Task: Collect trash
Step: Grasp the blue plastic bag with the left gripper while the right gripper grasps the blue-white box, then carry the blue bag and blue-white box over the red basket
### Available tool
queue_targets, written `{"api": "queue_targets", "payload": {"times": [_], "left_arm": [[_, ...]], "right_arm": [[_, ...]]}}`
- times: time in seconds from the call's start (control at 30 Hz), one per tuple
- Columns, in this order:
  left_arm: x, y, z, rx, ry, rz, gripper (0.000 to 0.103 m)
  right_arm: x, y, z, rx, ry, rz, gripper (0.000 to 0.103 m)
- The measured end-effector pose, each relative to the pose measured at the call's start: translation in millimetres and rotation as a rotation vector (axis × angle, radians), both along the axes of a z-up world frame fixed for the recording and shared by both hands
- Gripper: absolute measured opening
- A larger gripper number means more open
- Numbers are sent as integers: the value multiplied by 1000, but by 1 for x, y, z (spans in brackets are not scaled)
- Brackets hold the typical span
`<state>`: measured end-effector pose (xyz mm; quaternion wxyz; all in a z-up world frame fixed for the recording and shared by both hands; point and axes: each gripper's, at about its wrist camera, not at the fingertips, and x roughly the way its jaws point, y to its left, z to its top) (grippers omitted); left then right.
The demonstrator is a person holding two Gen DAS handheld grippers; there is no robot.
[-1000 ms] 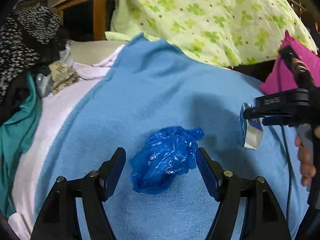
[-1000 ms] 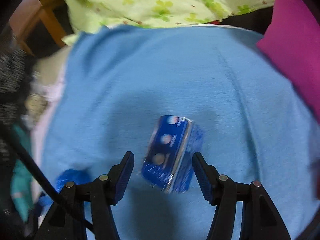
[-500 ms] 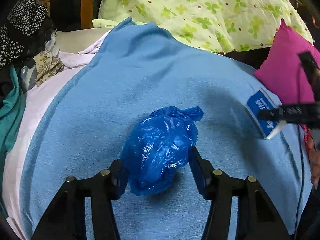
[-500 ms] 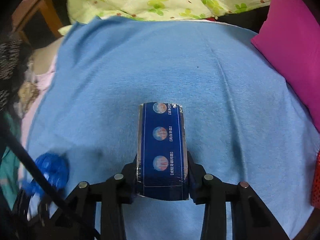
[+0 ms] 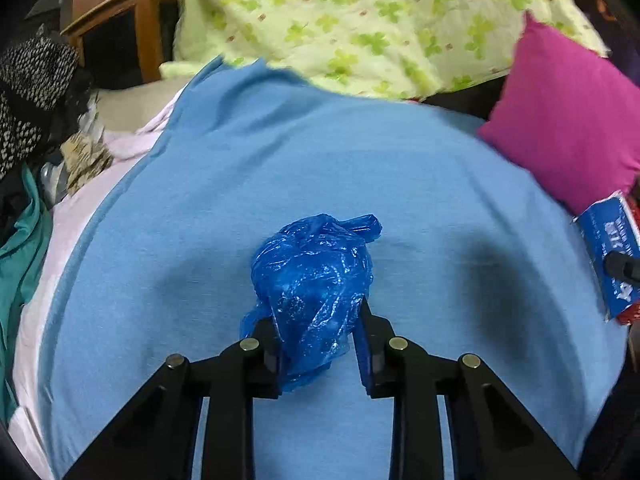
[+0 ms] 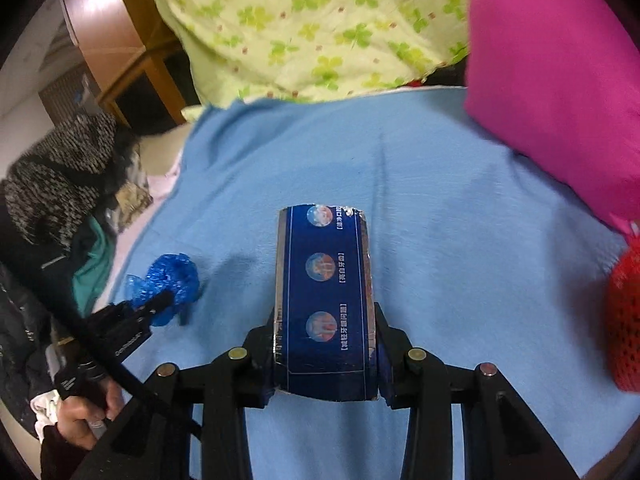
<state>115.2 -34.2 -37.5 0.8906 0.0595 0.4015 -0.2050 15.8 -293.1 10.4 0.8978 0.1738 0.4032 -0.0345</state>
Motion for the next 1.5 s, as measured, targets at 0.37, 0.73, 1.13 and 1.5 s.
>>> {"api": "queue_targets", "payload": {"times": [0.37, 0.73, 1.13, 1.5], "left_arm": [[-109, -76, 65, -28, -186, -124, 29], [-171, -121, 143, 7, -362, -132, 29], [-200, -161, 161, 46, -398, -178, 29], [-216, -189, 163, 80, -419, -237, 29]], "right_arm": [[-95, -59, 21, 61, -107, -101, 41], [-152, -87, 51, 80, -223, -137, 41], [-200, -117, 78, 87, -328, -204, 41], [-222, -140, 81, 116, -351, -242, 41]]}}
